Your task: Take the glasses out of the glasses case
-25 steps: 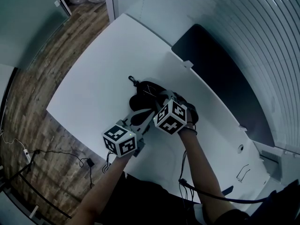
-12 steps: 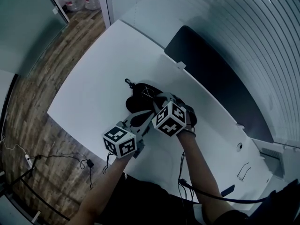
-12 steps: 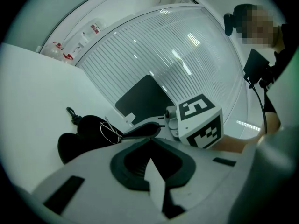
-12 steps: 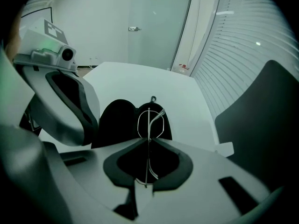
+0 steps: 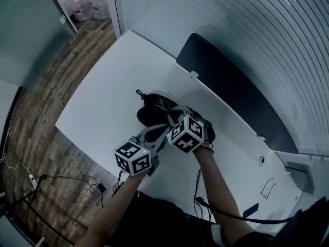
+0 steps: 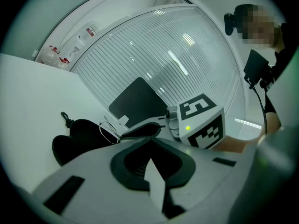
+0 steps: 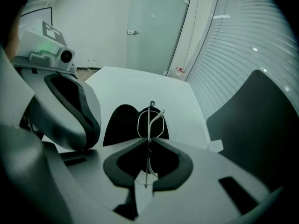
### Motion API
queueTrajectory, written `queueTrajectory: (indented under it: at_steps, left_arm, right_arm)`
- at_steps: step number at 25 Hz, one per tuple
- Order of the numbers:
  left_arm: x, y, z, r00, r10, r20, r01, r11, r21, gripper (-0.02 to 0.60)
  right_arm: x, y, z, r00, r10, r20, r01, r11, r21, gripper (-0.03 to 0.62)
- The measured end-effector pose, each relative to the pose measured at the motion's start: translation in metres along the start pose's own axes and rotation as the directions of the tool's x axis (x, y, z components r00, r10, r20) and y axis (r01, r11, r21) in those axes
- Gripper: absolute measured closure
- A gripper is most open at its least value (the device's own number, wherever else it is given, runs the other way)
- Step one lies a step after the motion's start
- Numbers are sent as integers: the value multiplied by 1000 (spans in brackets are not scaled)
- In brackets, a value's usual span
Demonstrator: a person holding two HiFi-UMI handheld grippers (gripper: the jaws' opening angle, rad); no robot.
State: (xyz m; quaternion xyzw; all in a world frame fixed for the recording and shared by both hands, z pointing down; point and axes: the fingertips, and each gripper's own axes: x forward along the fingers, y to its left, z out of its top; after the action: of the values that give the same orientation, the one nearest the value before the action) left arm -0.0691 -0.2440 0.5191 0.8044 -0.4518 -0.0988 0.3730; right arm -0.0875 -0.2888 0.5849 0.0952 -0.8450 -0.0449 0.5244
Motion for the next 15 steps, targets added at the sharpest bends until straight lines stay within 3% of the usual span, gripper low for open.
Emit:
queueTrajectory:
  at_steps: [15]
  left_arm:
    - [17, -30, -14, 999, -40, -29, 41, 999, 20, 571]
  right_arm:
    - [-24, 9, -31, 1000, -16, 1, 16, 998, 55, 556]
